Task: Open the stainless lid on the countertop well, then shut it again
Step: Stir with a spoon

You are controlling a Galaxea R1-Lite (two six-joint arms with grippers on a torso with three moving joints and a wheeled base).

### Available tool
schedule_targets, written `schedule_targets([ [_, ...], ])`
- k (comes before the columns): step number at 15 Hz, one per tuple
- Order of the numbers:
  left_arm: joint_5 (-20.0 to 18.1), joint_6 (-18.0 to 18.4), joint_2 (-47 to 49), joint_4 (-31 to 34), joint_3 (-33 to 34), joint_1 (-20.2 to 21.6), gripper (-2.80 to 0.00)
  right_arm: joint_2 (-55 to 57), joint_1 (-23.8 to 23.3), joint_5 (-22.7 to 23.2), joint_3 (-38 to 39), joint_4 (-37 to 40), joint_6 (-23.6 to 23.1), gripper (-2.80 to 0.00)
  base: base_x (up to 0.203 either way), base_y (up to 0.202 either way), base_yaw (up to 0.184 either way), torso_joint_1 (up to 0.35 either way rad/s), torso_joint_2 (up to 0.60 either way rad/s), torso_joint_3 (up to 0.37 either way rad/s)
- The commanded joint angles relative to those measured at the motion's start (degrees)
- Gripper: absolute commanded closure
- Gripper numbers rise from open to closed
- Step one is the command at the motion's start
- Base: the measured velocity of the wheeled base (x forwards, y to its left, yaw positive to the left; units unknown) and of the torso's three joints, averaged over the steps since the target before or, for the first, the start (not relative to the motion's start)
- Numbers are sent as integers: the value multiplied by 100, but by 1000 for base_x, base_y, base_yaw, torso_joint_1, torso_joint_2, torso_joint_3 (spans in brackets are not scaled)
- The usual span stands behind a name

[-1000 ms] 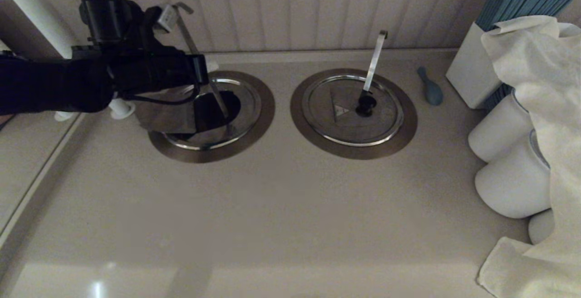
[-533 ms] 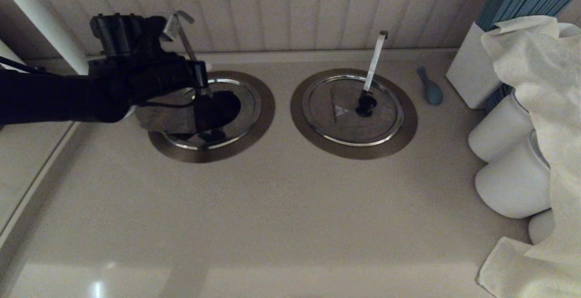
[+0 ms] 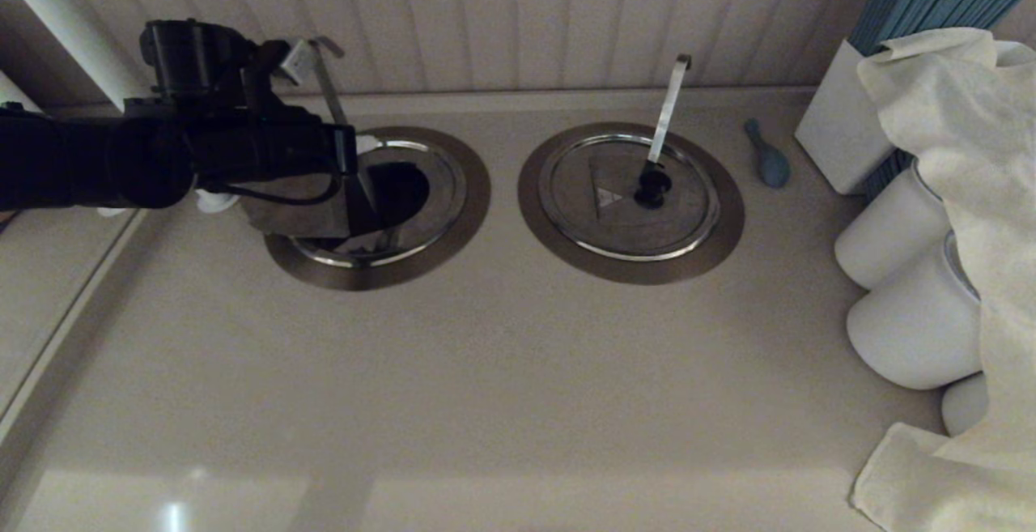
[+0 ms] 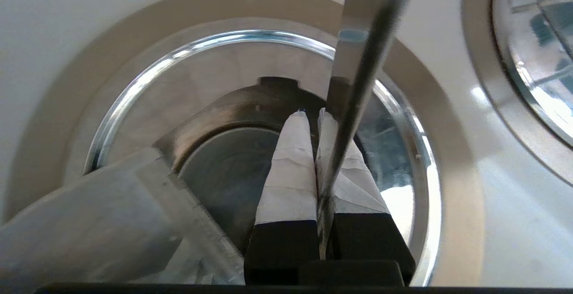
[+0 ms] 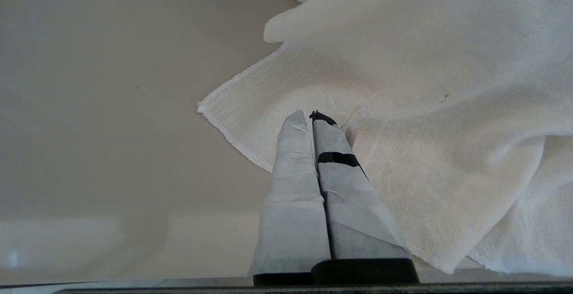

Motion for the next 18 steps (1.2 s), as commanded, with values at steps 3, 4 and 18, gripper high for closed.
schedule_targets([
  [3,35,-219,165,-66,-111,-257,0,6,0,1,-1,0,1,0,0,0,0,0,0,0],
  [4,57,-322,203,-167,-143,-270,0,0,0,1,-1,0,1,0,0,0,0,0,0,0],
  [18,145,37,120,-213,-117,355,0,1,0,1,-1,0,1,0,0,0,0,0,0,0],
])
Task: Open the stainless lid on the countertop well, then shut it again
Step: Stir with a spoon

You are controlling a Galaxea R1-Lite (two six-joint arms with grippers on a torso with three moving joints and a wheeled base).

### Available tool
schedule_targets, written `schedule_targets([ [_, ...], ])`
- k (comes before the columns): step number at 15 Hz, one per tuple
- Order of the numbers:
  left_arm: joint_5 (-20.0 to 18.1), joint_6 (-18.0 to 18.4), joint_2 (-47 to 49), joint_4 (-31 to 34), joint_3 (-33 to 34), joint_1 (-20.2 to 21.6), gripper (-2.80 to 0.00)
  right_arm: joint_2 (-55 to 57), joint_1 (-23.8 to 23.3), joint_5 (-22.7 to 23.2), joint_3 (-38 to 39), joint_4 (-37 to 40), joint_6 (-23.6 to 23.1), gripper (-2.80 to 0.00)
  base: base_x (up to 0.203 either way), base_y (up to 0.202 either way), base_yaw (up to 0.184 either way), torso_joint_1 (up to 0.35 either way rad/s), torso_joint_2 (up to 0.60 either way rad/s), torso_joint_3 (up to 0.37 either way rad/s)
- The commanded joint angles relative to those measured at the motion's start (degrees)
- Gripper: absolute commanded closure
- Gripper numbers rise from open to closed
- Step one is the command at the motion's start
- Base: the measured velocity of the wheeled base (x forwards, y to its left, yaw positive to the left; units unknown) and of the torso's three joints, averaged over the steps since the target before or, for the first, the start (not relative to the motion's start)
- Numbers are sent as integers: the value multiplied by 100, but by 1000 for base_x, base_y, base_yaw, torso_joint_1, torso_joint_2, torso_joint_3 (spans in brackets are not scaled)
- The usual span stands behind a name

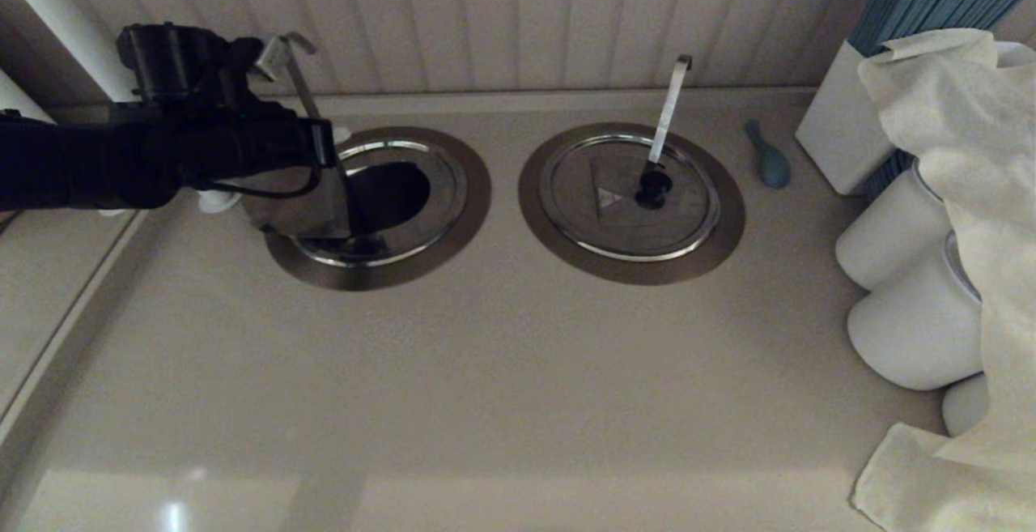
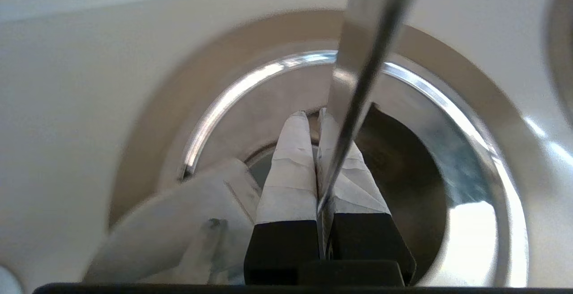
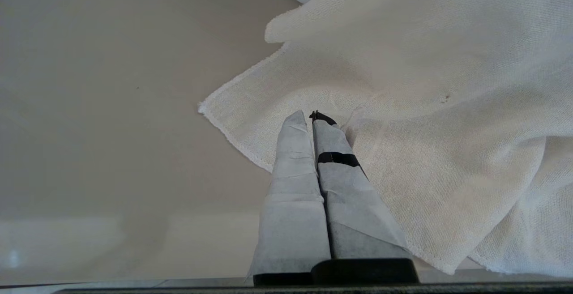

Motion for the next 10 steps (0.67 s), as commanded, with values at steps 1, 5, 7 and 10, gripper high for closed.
schedule_targets([
  [1,-167,-8,-82,243,-17,-36,0,5,0,8,2,2,1,0,0,0,0,0,0,0],
  [5,-454,-316,-26,310,-90,-151,0,6,0,4,-1,2,1,0,0,0,0,0,0,0],
  [7,-518,-340,62,306,-121,-219,0,-1,0,9,0,7,1,0,0,0,0,0,0,0],
  [10,-476,-738,274,304,-394,-464,0,-2,0,4,-1,2,1,0,0,0,0,0,0,0],
])
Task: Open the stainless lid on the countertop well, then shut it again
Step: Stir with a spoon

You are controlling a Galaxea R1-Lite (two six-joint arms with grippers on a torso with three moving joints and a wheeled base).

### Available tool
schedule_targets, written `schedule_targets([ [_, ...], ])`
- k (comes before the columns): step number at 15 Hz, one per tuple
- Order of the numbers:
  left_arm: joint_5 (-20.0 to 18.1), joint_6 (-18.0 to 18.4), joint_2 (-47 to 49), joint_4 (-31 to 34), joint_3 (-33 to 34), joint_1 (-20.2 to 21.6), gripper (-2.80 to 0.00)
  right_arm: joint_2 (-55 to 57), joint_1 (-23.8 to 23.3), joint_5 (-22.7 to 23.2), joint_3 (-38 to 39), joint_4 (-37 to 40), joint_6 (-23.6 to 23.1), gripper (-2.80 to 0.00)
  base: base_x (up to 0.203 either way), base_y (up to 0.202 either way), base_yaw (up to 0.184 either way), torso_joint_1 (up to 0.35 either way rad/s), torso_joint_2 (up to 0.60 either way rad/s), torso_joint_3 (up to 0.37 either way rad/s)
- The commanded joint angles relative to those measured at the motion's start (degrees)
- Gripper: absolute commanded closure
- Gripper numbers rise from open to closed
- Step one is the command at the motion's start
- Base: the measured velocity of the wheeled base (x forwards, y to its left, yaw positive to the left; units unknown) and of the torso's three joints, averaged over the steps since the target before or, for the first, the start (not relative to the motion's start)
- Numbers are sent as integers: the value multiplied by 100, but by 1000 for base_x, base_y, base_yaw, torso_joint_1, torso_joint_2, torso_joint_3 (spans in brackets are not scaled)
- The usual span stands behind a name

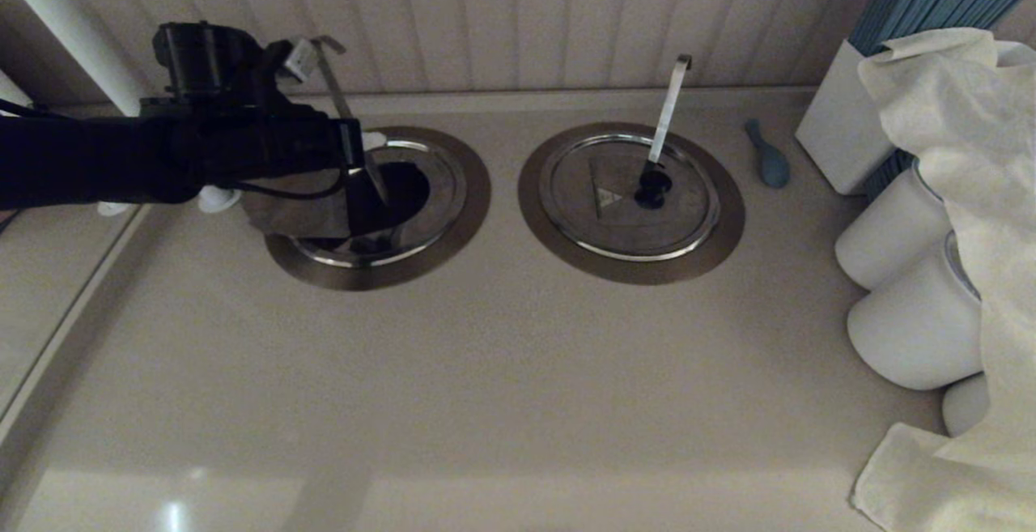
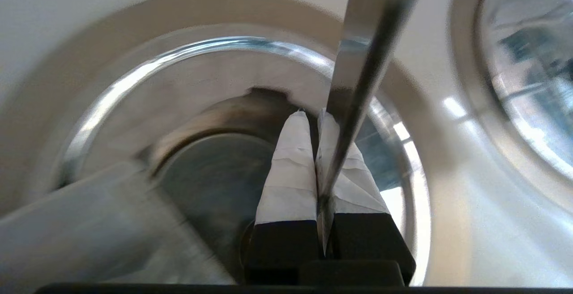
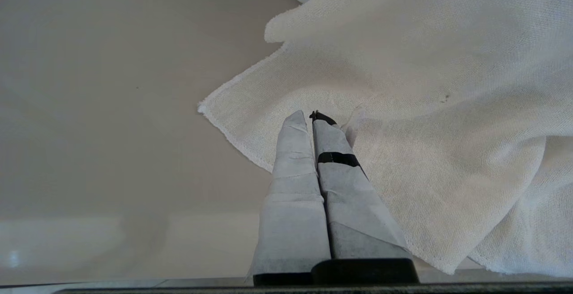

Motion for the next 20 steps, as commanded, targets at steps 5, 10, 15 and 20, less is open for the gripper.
schedule_targets([
  [5,368,-380,621,-24,-551,-191,0,-1,0,2,1,0,2,0,0,0,0,0,0,0],
  [10,925,-376,829,-43,-797,-279,0,-2,0,1,-1,0,2,0,0,0,0,0,0,0],
  [15,1505,-210,1023,-430,-735,-578,0,6,0,1,7,0,2,0,0,0,0,0,0,0],
  [20,1967,234,1000,-439,-643,-600,-280,6,0,1,5,6,2,0,0,0,0,0,0,0],
])
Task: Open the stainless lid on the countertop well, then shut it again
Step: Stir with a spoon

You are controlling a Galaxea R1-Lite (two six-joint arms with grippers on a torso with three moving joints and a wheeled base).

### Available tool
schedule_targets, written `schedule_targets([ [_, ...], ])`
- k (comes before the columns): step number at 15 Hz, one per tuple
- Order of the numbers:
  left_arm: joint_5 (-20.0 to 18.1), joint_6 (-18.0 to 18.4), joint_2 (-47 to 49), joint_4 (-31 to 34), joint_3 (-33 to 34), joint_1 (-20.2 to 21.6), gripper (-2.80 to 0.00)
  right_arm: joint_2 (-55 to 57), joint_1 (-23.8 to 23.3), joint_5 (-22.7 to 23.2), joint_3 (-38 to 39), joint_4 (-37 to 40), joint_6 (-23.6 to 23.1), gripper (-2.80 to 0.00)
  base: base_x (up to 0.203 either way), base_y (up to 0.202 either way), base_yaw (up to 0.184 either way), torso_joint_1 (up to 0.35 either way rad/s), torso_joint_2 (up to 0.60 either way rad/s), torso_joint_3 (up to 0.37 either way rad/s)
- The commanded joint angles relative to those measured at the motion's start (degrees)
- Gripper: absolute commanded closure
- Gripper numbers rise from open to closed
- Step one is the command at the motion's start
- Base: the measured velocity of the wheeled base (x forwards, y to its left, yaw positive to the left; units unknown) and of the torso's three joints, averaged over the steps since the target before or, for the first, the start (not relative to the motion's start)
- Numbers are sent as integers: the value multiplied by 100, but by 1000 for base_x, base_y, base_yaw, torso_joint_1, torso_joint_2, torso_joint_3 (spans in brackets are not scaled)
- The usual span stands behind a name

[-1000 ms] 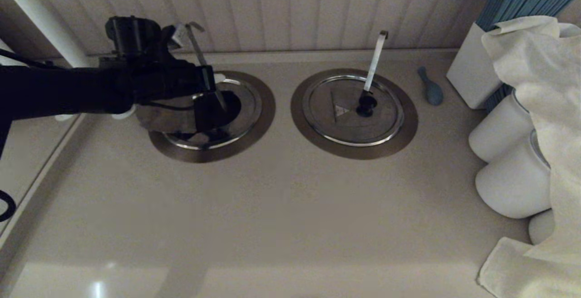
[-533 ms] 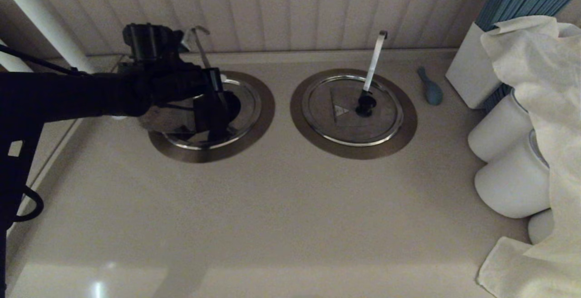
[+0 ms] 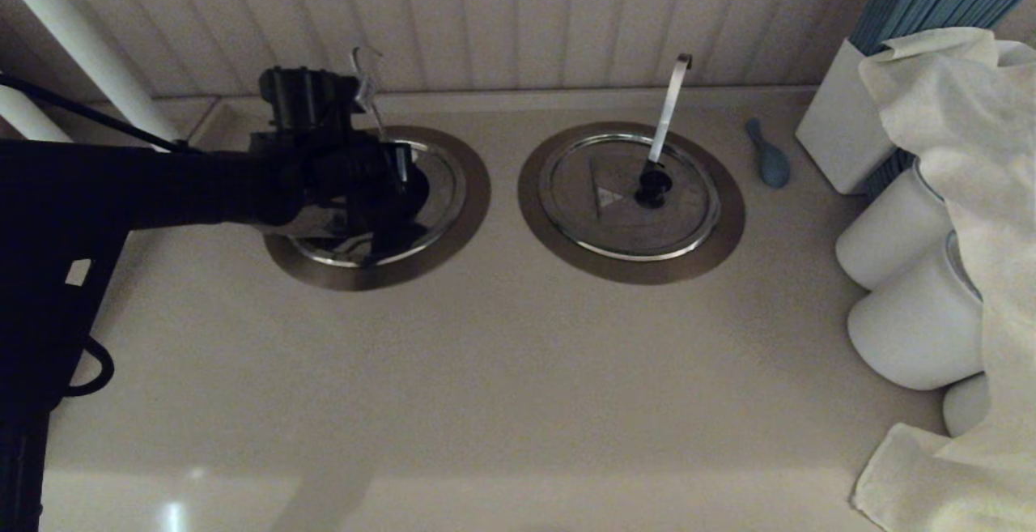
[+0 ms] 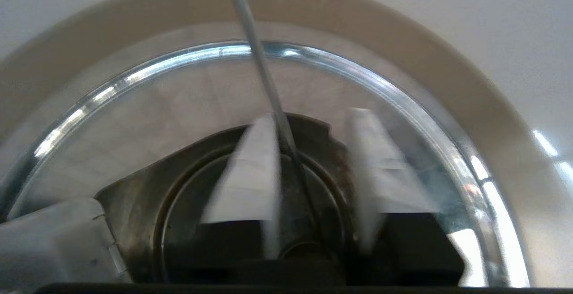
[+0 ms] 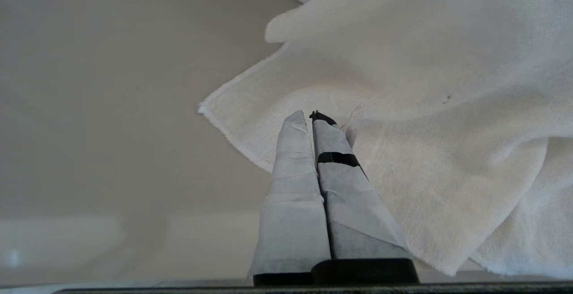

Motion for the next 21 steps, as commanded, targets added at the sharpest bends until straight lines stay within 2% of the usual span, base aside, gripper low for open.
schedule_targets([
  [1,30,-3,-24,-43,4,-23,-280,-2,5,1,1,-2,1,0,0,0,0,0,0,0],
  [14,22,-47,39,-52,-40,-138,-280,-2,5,1,-1,-3,1,0,0,0,0,0,0,0],
  [15,42,-45,60,-191,-32,-128,-280,6,5,1,-1,-3,1,0,0,0,0,0,0,0],
  [17,272,-21,-128,-644,54,-10,-280,-2,5,1,-1,-3,1,0,0,0,0,0,0,0],
  [21,356,-24,-1208,-621,413,402,-280,6,5,3,5,0,1,0,0,0,0,0,0,0],
])
